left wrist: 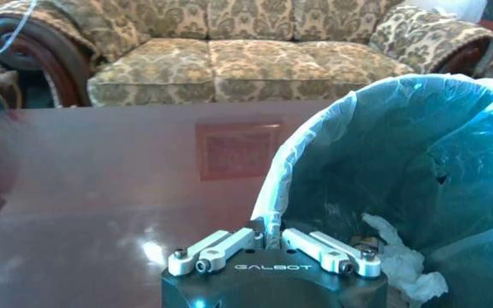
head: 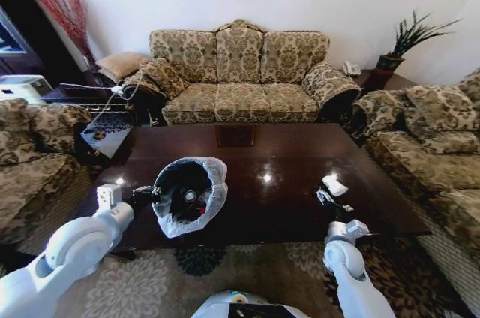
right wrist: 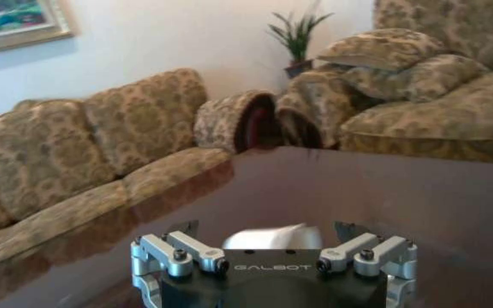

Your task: Move to the front of the table and place the trash on the table into the trash bin.

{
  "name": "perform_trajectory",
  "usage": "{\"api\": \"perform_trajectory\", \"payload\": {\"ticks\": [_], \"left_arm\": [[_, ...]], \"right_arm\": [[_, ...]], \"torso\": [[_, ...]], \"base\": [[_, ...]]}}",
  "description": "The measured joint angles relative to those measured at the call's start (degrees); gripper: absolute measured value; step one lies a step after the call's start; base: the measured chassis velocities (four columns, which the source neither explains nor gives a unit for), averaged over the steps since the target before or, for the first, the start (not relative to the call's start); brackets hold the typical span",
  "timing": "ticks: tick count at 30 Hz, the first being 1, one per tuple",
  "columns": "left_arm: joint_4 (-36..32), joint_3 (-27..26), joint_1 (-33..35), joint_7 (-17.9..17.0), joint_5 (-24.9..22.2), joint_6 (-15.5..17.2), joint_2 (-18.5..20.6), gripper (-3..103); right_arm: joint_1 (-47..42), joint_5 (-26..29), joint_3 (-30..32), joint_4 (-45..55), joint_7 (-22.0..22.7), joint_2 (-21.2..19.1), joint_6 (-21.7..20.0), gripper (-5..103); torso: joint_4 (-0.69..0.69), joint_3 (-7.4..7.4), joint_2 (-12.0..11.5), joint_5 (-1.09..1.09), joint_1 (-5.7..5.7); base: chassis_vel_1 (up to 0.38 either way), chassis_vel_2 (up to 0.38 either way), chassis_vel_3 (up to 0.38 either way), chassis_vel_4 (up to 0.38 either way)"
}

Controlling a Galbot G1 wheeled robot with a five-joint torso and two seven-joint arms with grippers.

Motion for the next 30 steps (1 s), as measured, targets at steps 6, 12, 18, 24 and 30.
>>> {"api": "perform_trajectory", "payload": {"ticks": [6, 12, 18, 24, 30], "left_arm": [[-0.51, -0.24, 0.14, 0.06, -0.1, -0.08, 0.04, 0], [-0.68, -0.31, 0.27, -0.02, -0.1, -0.11, -0.48, 0], [-0.68, -0.21, 0.2, -0.06, -0.03, -0.12, -0.79, 0], [-0.72, -0.2, 0.23, 0.01, 0.11, -0.24, -1.35, 0], [-0.75, -0.28, 0.51, 0.01, 0.63, -0.76, -1.75, 0]], "right_arm": [[2.31, 2.94, -0.15, -2.22, 0.17, -0.38, -2.46, 100], [5.21, 4.57, -1.14, -5.53, -0.55, -1.2, -5.19, 100], [10.25, 7.01, -2.83, -9.95, -2.27, -2.34, -7.31, 100], [14.51, 9.07, -4.45, -13.98, -2.25, -2.74, -9.14, 98], [16.22, 11.52, -5.68, -15.65, -3.32, -2.72, -10.06, 78]], "torso": [[0.01, 0.0, 0.0, 0.1, 0.0], [0.02, 0.0, 0.0, -0.06, 0.0], [0.03, 0.0, 0.0, -0.02, 0.0], [0.01, 0.01, 0.0, 0.0, 0.0], [0.04, 0.0, 0.0, 0.0, 0.0]], "base": [[-0.21, -0.198, 0.23, 0.186], [-0.015, -0.031, 0.002, 0.005], [0.04, 0.05, -0.027, -0.016], [0.0, 0.0, 0.0, 0.0], [0.0, 0.0, 0.0, 0.0]]}}
